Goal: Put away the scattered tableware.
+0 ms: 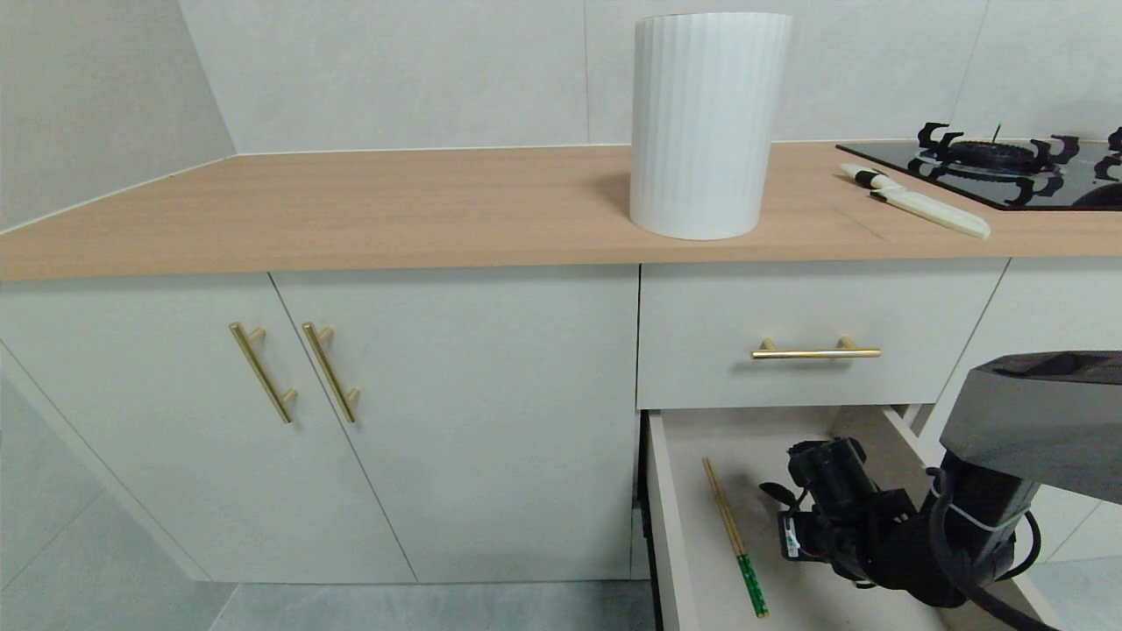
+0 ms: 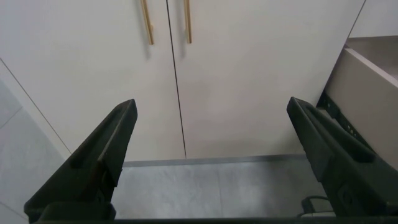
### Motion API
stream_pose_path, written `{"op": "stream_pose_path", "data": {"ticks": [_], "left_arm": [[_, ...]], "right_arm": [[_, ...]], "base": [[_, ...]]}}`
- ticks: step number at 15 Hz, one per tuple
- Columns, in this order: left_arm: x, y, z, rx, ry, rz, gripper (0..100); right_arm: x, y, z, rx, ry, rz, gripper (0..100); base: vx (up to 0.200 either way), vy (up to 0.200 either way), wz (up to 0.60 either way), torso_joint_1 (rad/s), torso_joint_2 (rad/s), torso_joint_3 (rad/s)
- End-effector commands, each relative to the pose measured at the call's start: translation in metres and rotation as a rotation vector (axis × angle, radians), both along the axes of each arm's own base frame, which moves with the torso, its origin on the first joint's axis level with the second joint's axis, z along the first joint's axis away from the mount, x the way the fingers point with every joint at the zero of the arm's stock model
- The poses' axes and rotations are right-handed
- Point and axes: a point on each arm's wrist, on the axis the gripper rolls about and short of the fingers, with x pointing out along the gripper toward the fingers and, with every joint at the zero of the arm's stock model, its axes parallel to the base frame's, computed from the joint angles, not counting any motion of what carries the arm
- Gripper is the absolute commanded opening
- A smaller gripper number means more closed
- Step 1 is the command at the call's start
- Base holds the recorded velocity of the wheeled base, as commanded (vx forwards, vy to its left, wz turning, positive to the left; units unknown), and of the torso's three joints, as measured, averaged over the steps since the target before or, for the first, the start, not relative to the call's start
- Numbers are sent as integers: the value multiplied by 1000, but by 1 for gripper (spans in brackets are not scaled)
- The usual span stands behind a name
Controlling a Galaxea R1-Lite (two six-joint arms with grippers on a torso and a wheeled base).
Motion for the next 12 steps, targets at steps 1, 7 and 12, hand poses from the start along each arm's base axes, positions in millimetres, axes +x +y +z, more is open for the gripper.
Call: {"op": "stream_pose_path", "data": {"ticks": [1,7,12], "left_arm": [[0,0,0,0,0,-1,100],[0,0,0,0,0,-1,100],[0,0,0,0,0,-1,100]], "right_arm": [[0,0,-6,-8,17,-1,0],[0,-1,-9,-23,18,-11,0],[0,-1,-9,-24,17,-12,0]], "base": [[0,0,0,0,0,0],[0,0,0,0,0,0],[0,0,0,0,0,0]]}}
